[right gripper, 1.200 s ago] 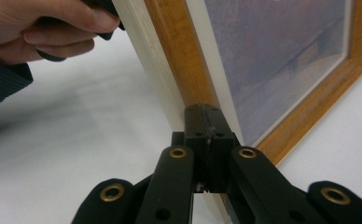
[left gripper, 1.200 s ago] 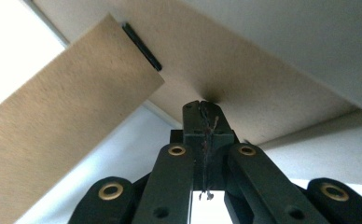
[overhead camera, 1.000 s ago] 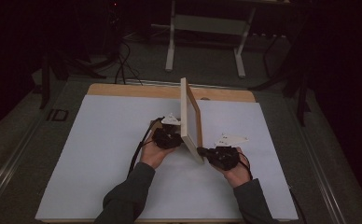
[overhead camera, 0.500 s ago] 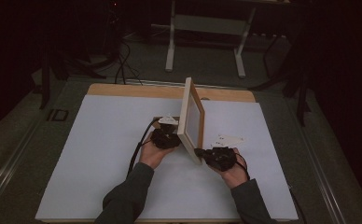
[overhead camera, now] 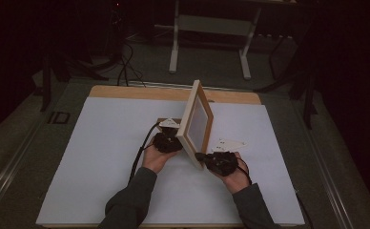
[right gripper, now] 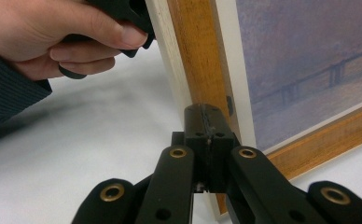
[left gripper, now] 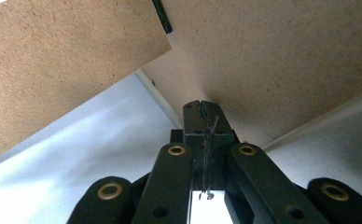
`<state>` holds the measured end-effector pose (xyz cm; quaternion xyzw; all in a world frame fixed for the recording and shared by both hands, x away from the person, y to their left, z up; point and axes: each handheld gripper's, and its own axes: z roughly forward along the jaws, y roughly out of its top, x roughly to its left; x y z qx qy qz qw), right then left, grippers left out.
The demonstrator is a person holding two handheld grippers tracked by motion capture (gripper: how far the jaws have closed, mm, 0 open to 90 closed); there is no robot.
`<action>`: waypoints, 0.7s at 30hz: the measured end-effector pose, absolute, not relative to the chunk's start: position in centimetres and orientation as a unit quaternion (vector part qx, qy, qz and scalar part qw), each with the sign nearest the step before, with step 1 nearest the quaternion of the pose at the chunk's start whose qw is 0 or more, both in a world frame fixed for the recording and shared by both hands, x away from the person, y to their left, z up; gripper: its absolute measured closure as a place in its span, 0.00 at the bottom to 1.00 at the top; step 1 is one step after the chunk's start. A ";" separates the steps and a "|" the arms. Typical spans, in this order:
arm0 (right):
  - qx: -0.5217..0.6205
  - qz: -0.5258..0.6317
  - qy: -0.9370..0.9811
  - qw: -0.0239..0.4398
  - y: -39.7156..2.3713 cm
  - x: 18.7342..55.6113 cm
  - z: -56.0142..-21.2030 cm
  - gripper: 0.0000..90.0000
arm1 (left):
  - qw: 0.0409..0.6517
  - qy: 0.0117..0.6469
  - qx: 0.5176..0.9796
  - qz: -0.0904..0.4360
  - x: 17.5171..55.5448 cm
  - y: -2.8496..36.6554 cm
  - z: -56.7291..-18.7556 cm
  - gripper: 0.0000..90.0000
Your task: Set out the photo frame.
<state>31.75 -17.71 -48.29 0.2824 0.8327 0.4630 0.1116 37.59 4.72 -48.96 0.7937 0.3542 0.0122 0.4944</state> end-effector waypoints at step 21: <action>0.286 0.452 0.836 0.118 -18.0 32.0 -48.8 0.92 | 0.485 0.353 0.794 0.099 35.3 5.5 -47.4 0.83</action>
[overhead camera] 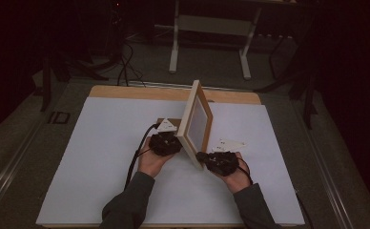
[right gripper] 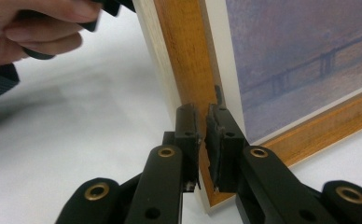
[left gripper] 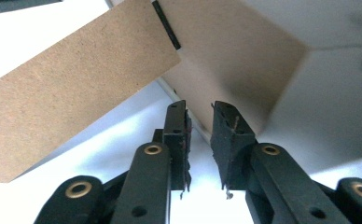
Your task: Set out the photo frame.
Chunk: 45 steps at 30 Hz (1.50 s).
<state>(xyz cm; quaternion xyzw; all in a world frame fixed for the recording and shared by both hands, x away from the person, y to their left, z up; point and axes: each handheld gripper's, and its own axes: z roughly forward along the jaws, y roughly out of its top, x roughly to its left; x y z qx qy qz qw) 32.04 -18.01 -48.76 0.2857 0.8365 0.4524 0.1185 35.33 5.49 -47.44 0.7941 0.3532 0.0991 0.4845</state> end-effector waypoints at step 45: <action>0.302 0.444 0.835 0.123 -19.3 32.5 -48.9 0.85 | 0.465 0.343 0.809 0.107 32.1 7.9 -46.0 0.45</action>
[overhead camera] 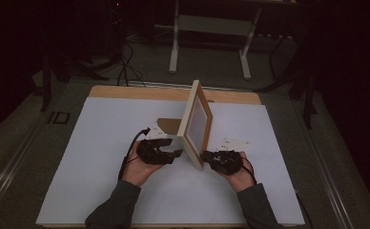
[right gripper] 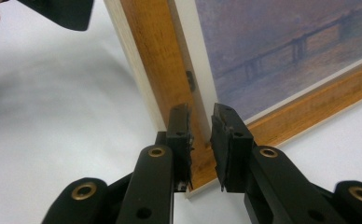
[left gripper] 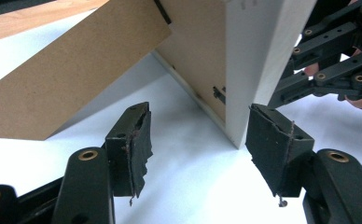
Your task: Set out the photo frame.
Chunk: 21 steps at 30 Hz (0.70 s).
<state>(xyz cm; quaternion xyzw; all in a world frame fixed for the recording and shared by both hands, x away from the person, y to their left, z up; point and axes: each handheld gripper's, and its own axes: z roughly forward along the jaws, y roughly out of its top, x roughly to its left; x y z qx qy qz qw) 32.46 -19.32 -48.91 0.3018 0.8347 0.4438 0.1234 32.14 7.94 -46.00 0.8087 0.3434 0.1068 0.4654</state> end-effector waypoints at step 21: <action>0.317 0.445 0.827 0.130 -20.5 32.8 -48.8 0.84 | 0.482 0.362 0.790 0.112 32.7 5.5 -45.1 0.33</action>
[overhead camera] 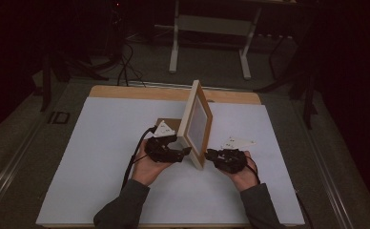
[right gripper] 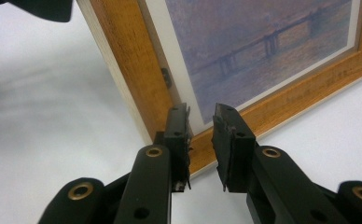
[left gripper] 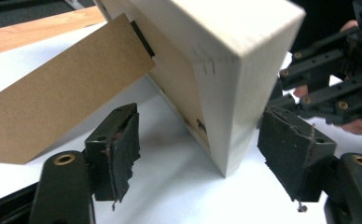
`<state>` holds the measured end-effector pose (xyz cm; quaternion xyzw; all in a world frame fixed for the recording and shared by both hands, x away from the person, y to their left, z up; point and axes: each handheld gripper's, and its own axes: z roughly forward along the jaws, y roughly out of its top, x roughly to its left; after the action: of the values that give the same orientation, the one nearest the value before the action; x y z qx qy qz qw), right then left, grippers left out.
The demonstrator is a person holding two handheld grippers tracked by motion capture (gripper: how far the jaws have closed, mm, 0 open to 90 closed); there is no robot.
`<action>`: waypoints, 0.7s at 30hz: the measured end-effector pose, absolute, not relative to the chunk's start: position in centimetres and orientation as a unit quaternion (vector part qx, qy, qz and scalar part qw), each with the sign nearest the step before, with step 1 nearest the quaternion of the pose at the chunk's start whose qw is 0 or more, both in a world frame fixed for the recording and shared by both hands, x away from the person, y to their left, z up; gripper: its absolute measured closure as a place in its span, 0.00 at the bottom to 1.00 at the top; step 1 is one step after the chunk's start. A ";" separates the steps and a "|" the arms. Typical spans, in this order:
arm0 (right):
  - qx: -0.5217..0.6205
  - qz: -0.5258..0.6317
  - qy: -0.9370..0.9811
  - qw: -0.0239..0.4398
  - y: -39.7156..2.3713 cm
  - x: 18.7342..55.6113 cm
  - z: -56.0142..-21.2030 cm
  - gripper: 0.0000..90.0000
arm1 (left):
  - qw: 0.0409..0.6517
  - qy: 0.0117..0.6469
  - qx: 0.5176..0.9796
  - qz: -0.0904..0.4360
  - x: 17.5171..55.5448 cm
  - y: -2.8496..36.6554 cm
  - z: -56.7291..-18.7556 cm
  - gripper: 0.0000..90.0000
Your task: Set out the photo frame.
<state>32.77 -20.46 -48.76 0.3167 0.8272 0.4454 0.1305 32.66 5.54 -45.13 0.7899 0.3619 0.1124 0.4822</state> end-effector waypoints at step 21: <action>0.322 0.447 0.824 0.131 -21.0 33.0 -48.8 0.83 | 0.484 0.398 0.769 0.126 34.0 2.8 -45.4 0.38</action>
<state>32.96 -20.96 -48.81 0.3215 0.8242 0.4473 0.1311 34.03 2.80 -45.36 0.7688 0.3981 0.1256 0.4844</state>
